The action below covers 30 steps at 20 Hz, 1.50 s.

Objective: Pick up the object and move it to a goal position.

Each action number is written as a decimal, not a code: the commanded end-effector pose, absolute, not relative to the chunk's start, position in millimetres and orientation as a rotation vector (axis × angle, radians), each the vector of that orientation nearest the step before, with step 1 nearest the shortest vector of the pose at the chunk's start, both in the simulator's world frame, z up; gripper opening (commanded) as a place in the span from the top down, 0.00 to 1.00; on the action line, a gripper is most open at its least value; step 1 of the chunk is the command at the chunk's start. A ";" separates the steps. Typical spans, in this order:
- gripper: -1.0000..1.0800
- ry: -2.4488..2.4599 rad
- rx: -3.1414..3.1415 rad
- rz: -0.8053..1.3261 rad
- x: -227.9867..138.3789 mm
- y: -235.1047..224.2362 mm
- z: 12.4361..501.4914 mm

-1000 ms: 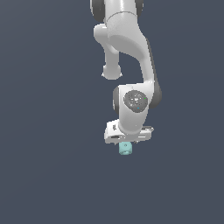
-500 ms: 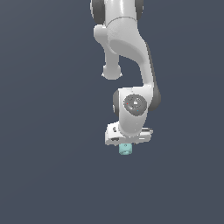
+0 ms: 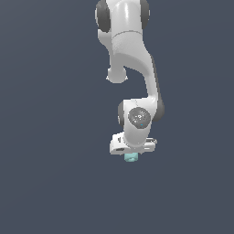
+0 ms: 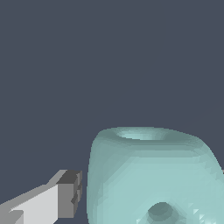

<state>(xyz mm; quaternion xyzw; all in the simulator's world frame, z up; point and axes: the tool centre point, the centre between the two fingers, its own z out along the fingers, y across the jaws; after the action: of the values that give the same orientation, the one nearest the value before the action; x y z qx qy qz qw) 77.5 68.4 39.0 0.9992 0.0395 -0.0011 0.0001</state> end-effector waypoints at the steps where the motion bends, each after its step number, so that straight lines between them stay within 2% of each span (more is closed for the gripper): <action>1: 0.04 0.124 3.139 0.000 78.8 68.6 39.4; 2: 1.00 0.124 3.139 0.000 78.8 68.6 39.4; 17: 1.00 0.124 3.139 0.000 77.3 79.9 39.5; 30: 1.00 0.124 3.139 0.000 65.8 191.1 40.6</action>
<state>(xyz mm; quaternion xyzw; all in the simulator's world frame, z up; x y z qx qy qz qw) 66.8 178.4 40.3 0.9992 0.0403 -0.0002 -0.0002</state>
